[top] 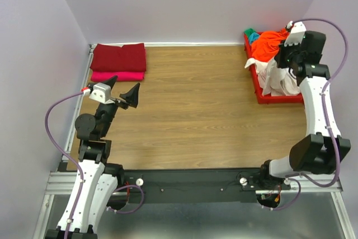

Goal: Fold and stack the t-shirts
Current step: Grab the tshirt from the pile, then move the tshirt to the center of the board

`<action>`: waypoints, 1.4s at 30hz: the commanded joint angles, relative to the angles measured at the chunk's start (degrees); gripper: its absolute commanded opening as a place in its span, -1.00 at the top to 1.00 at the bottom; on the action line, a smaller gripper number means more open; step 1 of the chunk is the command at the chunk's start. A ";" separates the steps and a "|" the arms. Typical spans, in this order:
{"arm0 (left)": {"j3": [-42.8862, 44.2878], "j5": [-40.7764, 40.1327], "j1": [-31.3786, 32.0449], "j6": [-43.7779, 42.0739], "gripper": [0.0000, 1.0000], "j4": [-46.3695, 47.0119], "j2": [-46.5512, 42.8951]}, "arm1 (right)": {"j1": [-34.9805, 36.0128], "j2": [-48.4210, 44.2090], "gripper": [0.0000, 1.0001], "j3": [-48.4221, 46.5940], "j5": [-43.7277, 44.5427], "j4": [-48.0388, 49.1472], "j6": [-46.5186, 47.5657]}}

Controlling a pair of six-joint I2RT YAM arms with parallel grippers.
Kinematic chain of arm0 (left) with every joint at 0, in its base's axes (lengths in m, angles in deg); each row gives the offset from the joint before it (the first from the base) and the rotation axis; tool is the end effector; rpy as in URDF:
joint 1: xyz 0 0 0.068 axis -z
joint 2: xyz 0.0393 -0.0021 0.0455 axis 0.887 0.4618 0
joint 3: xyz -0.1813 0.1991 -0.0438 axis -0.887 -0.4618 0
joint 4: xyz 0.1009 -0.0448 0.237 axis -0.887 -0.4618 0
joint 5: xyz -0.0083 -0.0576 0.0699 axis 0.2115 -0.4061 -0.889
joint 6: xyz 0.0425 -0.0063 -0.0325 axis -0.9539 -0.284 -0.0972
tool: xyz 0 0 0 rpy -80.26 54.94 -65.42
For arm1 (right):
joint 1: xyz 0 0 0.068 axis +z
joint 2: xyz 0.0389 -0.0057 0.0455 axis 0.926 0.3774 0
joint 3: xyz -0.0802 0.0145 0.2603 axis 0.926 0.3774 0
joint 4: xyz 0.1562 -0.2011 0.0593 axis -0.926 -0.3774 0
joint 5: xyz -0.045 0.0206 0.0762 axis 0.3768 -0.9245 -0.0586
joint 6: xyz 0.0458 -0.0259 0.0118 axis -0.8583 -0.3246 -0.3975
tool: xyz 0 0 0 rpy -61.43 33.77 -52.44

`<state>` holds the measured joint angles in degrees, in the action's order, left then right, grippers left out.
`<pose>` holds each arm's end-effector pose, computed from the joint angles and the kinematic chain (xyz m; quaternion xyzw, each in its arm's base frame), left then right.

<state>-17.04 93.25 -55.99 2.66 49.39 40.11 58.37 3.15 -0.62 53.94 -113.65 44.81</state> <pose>0.1387 -0.0255 0.3399 0.0896 0.5755 -0.1974 0.7885 0.3295 -0.0471 0.3706 -0.0682 0.8578 0.0036 0.5093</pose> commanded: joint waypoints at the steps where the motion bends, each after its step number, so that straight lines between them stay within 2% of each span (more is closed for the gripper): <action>1: 0.52 2.16 0.26 -0.07 -0.96 -0.12 0.46 | 0.31 -2.31 0.99 -7.67 -8.12 -7.17 5.69; 7: 0.17 3.12 0.44 -0.42 -0.95 0.32 0.81 | 3.65 0.05 0.99 -29.28 -19.91 -11.32 5.61; 11: 0.25 2.86 0.44 -1.29 -0.92 0.23 2.30 | 4.36 5.84 0.99 -45.19 -29.03 -11.40 -2.01; 14: 0.43 2.77 0.44 -2.09 -0.90 -0.03 3.01 | 4.36 6.39 0.99 -50.66 -33.26 -6.24 -9.22; 18: 0.61 2.77 0.44 -2.79 -0.88 -0.03 3.71 | 4.36 7.18 0.99 -54.97 -41.79 3.95 -23.54; 21: 0.61 2.77 0.44 -3.14 -0.87 -0.21 4.15 | 4.36 7.88 0.99 -58.82 -46.63 15.45 -36.88; 27: 0.43 3.21 0.53 -3.49 -0.86 -0.12 4.24 | 4.36 8.58 0.99 -57.45 -50.94 34.09 -56.23; 33: 0.34 4.09 0.53 -3.32 -0.85 0.05 4.59 | 5.23 8.76 0.99 -54.37 -49.28 37.01 -58.45; 38: 0.17 4.79 0.53 -3.32 -0.85 0.32 4.59 | 16.46 9.02 0.99 -46.81 -48.31 38.35 -57.59; 42: -0.18 5.50 0.62 -3.40 -0.85 0.67 4.76 | 26.84 11.92 0.99 -47.14 -45.68 31.51 -48.83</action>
<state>-17.04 96.60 -55.71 -0.01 49.43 44.81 78.22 13.03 -47.32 5.59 -79.35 -9.83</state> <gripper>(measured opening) 0.926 0.015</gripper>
